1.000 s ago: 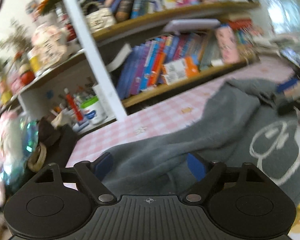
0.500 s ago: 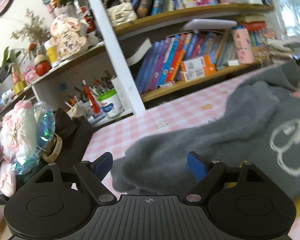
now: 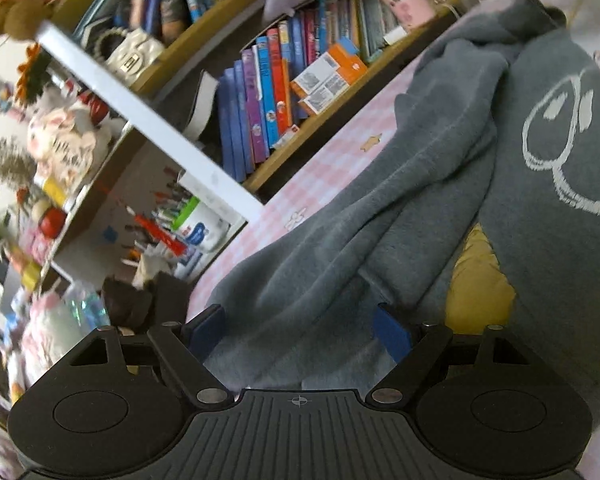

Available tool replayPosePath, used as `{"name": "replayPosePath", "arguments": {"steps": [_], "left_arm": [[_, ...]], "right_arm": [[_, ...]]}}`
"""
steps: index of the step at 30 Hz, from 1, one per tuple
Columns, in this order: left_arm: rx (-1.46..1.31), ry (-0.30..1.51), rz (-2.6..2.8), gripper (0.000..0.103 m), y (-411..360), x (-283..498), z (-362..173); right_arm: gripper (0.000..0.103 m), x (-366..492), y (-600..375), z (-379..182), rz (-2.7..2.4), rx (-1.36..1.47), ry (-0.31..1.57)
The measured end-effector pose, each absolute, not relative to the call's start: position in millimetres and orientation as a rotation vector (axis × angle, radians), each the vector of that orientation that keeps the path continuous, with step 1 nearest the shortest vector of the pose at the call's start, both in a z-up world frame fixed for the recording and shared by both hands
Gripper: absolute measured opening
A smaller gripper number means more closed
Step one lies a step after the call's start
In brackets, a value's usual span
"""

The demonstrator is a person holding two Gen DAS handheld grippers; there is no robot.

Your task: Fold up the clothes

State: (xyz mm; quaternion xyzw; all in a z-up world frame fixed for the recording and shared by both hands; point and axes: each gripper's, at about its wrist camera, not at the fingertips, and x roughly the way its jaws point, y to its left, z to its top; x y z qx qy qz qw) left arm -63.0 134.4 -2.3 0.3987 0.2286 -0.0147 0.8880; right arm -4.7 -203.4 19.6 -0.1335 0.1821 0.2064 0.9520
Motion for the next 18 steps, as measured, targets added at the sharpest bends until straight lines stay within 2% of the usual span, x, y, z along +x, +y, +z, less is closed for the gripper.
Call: {"name": "replayPosePath", "arguments": {"steps": [1,2,3,4,5,6,8,14,18], "left_arm": [[0.823,0.478,-0.039,0.079,134.6,-61.3,-2.2],[0.808,0.487,-0.053,0.069,135.6,-59.3,-1.4],[0.787,0.500,-0.071,0.052,136.6,-57.5,-0.7],[0.766,0.517,-0.088,0.042,137.6,-55.7,-0.4],[0.753,0.536,-0.096,0.020,138.4,-53.6,-0.8],[0.749,0.554,-0.093,0.007,139.1,-52.0,-1.6],[0.717,0.522,-0.076,0.007,144.9,-57.3,4.9],[0.246,0.219,0.070,0.006,196.9,-113.4,82.2],[0.002,0.080,0.077,0.006,225.8,-134.2,109.6]], "right_arm": [[0.069,-0.7,-196.4,15.5,0.411,-0.308,0.390],[0.067,5.3,-190.8,10.8,0.391,-0.336,0.414],[0.062,12.8,-186.4,4.9,0.365,-0.352,0.443],[0.053,21.2,-184.4,-1.6,0.335,-0.352,0.475],[0.020,29.3,-185.4,-7.2,0.309,-0.339,0.511],[0.010,35.3,-189.8,-9.9,0.299,-0.306,0.539],[0.005,32.3,-203.8,-5.0,0.309,-0.207,0.523],[0.005,-21.8,-273.1,44.2,0.274,0.153,0.251],[0.005,-30.4,-313.3,60.2,0.276,0.342,0.187]]}}
